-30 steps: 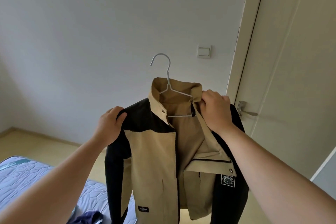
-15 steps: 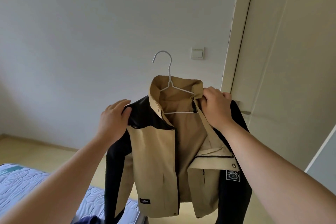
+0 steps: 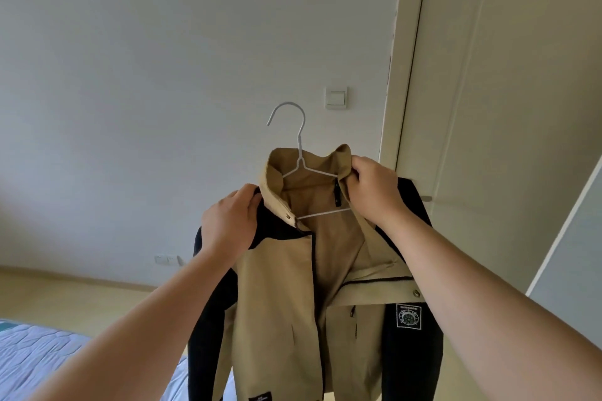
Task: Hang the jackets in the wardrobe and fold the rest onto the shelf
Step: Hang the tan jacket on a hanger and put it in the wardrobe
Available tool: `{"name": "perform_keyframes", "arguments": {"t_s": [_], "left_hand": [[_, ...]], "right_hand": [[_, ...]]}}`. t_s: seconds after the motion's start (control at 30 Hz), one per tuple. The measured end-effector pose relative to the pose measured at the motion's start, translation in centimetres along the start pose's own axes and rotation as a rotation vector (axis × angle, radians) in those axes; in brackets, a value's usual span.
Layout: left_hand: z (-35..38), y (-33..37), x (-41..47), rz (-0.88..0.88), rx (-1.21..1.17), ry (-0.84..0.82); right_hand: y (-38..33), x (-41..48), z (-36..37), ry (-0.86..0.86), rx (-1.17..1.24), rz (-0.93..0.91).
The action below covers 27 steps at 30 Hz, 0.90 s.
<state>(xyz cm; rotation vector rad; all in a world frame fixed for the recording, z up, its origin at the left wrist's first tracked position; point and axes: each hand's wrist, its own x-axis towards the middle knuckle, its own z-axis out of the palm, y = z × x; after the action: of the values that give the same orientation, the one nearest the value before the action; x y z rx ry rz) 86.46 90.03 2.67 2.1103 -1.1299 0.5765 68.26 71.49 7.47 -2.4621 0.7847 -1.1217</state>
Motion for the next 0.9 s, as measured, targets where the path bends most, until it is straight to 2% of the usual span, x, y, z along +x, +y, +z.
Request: {"name": "perform_keyframes", "arguments": {"t_s": [0.1,0.2,0.37,0.53,0.7,0.8,0.9], "left_hand": [[0.5,0.4,-0.3,0.086,0.004,-0.004],[1.0,0.9,-0.2,0.179,0.037,-0.026],[1.1,-1.1,0.4,0.055,-0.103,0.02],[1.1,-2.6,0.5,0.058,-0.109,0.052],[0.8,-3.8,1.5,0.09,-0.116,0.106],[0.4,-4.4,2.3,0.11,-0.131,0.107],[-0.3,-4.2,3.1,0.17,-0.098,0.064]], "right_hand": [[-0.5,0.0,0.1,0.053,-0.008,0.027],[-1.8,0.4,-0.1,0.03,0.004,-0.048],[-1.7,0.2,-0.8,-0.121,0.051,-0.125],[2.3,-0.1,-2.5,-0.166,0.066,0.109],[5.5,-0.8,-2.9,-0.2,0.22,0.453],[6.3,-1.6,-2.6,-0.244,0.312,0.558],[6.6,-1.4,-2.2,-0.326,0.342,0.574]]}}
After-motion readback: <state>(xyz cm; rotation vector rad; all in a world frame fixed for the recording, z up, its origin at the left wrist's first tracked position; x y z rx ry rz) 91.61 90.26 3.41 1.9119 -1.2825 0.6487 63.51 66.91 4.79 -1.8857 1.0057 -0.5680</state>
